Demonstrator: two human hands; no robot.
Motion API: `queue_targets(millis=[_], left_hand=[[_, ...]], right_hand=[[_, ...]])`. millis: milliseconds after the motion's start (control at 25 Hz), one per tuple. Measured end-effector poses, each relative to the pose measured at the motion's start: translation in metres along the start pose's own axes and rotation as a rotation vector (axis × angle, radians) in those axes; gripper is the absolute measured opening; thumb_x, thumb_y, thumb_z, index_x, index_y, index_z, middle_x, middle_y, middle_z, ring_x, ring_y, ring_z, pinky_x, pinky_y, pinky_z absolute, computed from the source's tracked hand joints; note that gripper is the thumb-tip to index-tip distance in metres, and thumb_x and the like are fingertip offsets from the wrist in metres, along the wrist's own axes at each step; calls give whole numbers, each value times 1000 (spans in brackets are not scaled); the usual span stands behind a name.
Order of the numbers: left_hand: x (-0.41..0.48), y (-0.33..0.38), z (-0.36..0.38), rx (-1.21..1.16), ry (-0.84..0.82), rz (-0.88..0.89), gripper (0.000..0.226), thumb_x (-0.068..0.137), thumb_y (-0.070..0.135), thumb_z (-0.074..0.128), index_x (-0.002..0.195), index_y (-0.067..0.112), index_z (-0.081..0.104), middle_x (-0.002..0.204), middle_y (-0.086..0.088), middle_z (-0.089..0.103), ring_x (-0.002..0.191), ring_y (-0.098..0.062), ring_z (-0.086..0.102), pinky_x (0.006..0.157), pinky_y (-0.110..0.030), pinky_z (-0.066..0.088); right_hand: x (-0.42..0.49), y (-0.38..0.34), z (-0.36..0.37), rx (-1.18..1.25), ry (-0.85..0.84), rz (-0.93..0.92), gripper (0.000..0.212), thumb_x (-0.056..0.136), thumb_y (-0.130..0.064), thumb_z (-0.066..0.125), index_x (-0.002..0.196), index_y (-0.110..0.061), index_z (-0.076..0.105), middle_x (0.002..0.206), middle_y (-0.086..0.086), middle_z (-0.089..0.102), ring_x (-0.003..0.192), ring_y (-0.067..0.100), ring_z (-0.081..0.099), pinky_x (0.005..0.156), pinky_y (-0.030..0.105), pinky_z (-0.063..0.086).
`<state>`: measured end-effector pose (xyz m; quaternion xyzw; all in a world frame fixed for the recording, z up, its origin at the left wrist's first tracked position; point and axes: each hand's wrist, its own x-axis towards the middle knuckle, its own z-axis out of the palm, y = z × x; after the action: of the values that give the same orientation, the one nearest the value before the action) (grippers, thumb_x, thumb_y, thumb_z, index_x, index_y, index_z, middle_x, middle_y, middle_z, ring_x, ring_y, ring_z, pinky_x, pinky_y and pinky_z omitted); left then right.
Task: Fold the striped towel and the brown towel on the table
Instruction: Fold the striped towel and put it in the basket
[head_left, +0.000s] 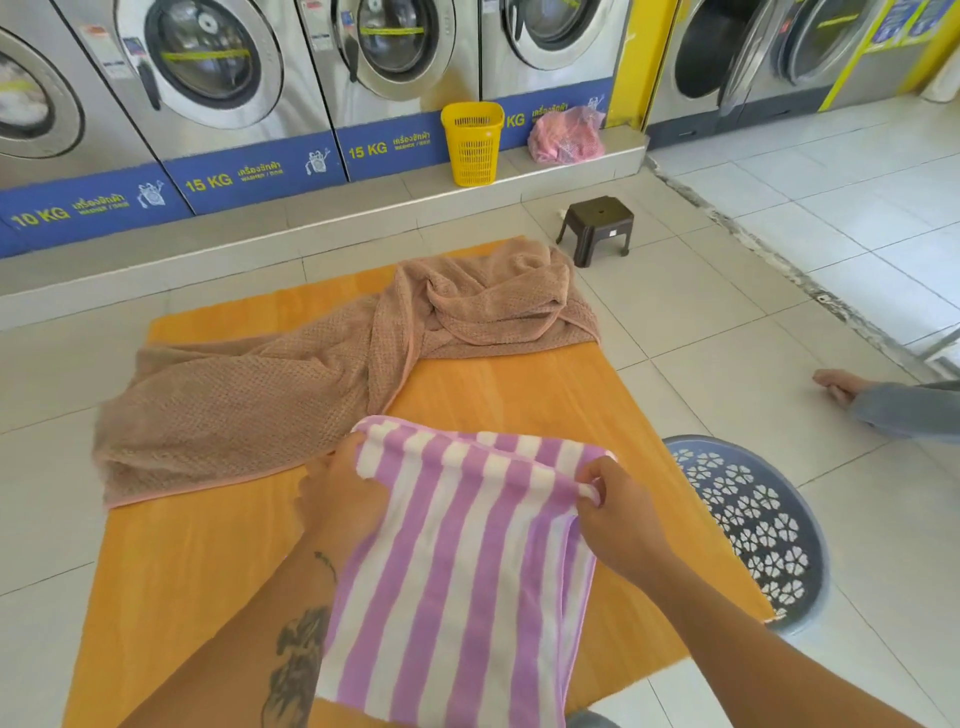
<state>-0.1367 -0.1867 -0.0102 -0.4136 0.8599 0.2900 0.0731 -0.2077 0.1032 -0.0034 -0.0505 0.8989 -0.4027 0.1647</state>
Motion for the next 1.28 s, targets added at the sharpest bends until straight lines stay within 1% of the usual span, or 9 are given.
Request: queue_targets(millis=[200, 360, 480, 560, 720, 880, 1000, 1160, 1280], left_hand=[[-5, 5, -16, -264, -182, 92, 66, 82, 18, 61, 141, 37, 39, 122, 9, 58, 105, -22, 56, 90, -39, 44], [-8, 29, -20, -522, -270, 28, 29, 92, 33, 63, 116, 19, 56, 104, 5, 61, 86, -9, 56, 75, -31, 43], [-1, 40, -16, -316, -191, 131, 25, 99, 39, 47, 101, 22, 65, 109, -1, 63, 92, -18, 57, 76, -32, 39], [5, 41, -9, -46, -69, 227, 17, 96, 31, 48, 94, 25, 63, 113, -1, 53, 99, -23, 54, 79, -32, 42], [25, 56, 4, 195, -10, 501, 47, 88, 20, 55, 134, 29, 51, 134, 1, 40, 128, -25, 43, 109, -43, 36], [44, 85, 24, 440, -392, 537, 74, 80, 16, 51, 151, 33, 34, 154, 2, 30, 144, -24, 29, 116, -45, 30], [45, 92, 35, 320, -534, 542, 37, 77, 12, 55, 108, 31, 62, 110, 4, 59, 98, -20, 61, 76, -31, 55], [40, 94, 9, 93, -70, 765, 30, 71, 0, 59, 72, 27, 47, 84, 7, 49, 78, -20, 50, 55, -28, 29], [34, 74, -2, 268, 39, 847, 21, 73, 2, 58, 78, 21, 50, 95, 3, 46, 90, -20, 43, 63, -31, 25]], right_hand=[[-11, -13, 5, 56, 16, 106, 26, 85, 3, 37, 76, -18, 49, 74, 0, 54, 61, 15, 46, 51, 28, 32], [-7, -18, -2, 69, 137, 113, 22, 85, 0, 36, 84, -15, 53, 81, 4, 59, 67, 22, 54, 53, 33, 39], [6, -13, -13, -129, 238, 172, 19, 83, -6, 43, 97, -13, 54, 90, 6, 61, 80, 29, 59, 61, 39, 48], [17, -7, -17, -366, 106, 249, 33, 82, -13, 51, 115, -14, 52, 112, 10, 54, 102, 33, 54, 74, 39, 48], [33, 0, -13, -642, -13, 177, 54, 80, -26, 57, 133, -20, 47, 130, 9, 40, 126, 35, 36, 100, 46, 39], [45, 10, -10, -536, -50, 74, 28, 85, -24, 53, 112, -22, 56, 109, 5, 57, 106, 32, 55, 81, 38, 46], [46, 3, -15, -187, -51, -147, 19, 81, -8, 55, 89, -25, 50, 87, 0, 58, 77, 24, 57, 58, 32, 40], [54, 0, -26, -199, 223, -364, 26, 74, 0, 52, 91, -20, 50, 87, -1, 55, 76, 23, 52, 63, 36, 43], [58, 12, -17, -574, 87, -154, 41, 77, -10, 53, 116, -23, 52, 113, 2, 52, 105, 32, 50, 88, 43, 42]])
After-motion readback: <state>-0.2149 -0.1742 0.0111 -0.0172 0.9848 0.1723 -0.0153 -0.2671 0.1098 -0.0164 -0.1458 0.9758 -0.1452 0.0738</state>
